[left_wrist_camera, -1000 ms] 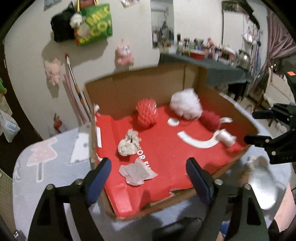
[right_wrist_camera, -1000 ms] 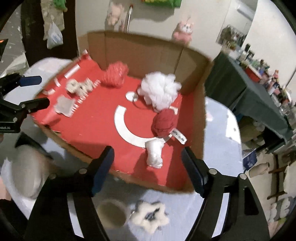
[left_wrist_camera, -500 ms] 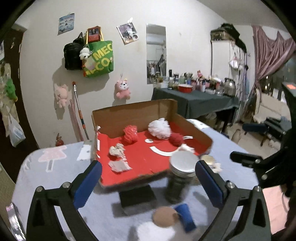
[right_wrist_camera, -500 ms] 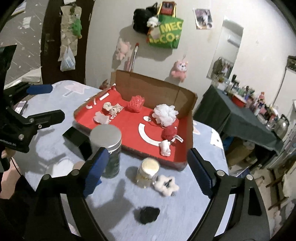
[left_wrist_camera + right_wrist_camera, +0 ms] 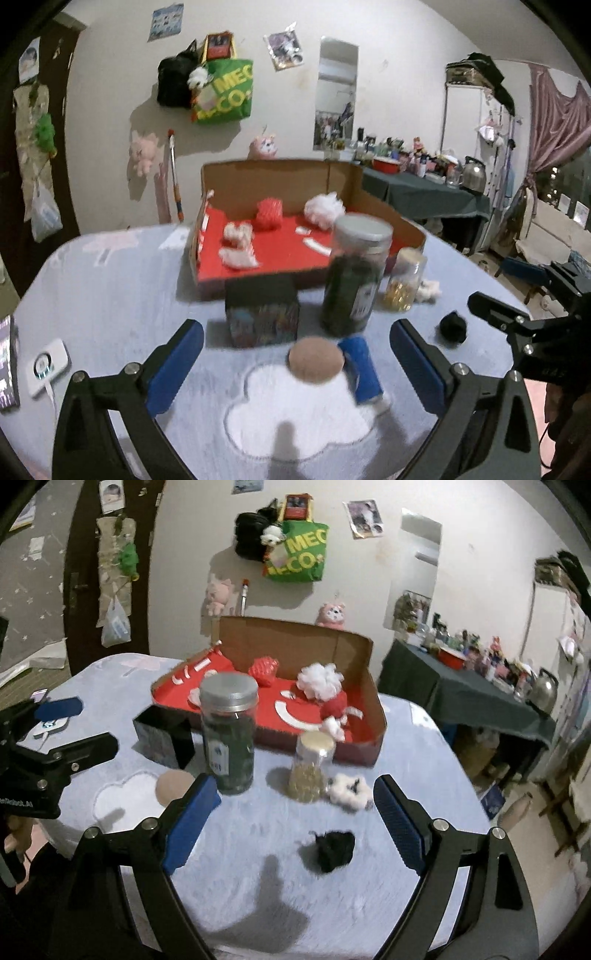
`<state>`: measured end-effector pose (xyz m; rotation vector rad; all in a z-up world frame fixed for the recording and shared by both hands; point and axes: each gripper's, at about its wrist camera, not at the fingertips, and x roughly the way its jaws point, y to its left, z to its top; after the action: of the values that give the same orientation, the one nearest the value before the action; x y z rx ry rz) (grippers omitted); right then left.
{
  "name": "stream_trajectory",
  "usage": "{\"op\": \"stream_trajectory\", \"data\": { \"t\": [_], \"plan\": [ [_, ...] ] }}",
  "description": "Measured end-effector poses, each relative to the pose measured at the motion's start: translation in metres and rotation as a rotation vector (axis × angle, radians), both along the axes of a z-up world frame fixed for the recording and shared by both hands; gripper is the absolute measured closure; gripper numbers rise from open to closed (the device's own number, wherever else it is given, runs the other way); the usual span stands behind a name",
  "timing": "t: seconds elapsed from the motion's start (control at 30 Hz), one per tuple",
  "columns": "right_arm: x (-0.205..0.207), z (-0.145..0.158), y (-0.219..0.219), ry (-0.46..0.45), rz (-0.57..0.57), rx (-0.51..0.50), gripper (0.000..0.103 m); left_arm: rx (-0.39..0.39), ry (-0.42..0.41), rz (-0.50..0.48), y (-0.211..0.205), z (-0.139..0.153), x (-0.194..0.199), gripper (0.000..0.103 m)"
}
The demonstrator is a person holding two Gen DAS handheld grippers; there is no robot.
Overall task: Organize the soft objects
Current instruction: 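Withdraw both tools from the box back toward the table items, then grasp the black fluffy pom with the right tool while the left tool grasps the beige round sponge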
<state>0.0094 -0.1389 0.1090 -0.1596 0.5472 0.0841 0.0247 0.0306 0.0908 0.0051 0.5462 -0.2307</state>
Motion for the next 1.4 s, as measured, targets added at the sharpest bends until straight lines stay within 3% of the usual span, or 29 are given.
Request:
{"op": "stream_trajectory", "data": {
  "t": [0.33,0.73,1.03,1.2,1.27,1.4],
  "plan": [
    [0.011,-0.048,-0.019,0.095,-0.066,0.045,0.016,-0.001,0.091,0.017,-0.001,-0.036,0.011,0.0],
    [0.033,-0.073,-0.048,0.176,-0.089,0.078,0.016,0.045,0.194,-0.016,-0.021,-0.06,0.043,0.001],
    [0.055,-0.086,-0.064,0.239,-0.043,0.135,0.017,0.109,0.256,-0.043,-0.026,-0.069,0.066,0.015],
    [0.06,-0.096,-0.063,0.274,-0.011,0.14,0.037,0.082,0.303,-0.093,-0.022,-0.075,0.071,0.026],
    [0.058,-0.095,-0.062,0.253,-0.004,0.139,0.067,0.073,0.291,-0.131,-0.022,-0.074,0.067,0.047],
    [0.055,-0.09,-0.059,0.234,0.056,0.194,0.074,0.047,0.273,-0.172,-0.021,-0.071,0.059,0.066]
  ]
}}
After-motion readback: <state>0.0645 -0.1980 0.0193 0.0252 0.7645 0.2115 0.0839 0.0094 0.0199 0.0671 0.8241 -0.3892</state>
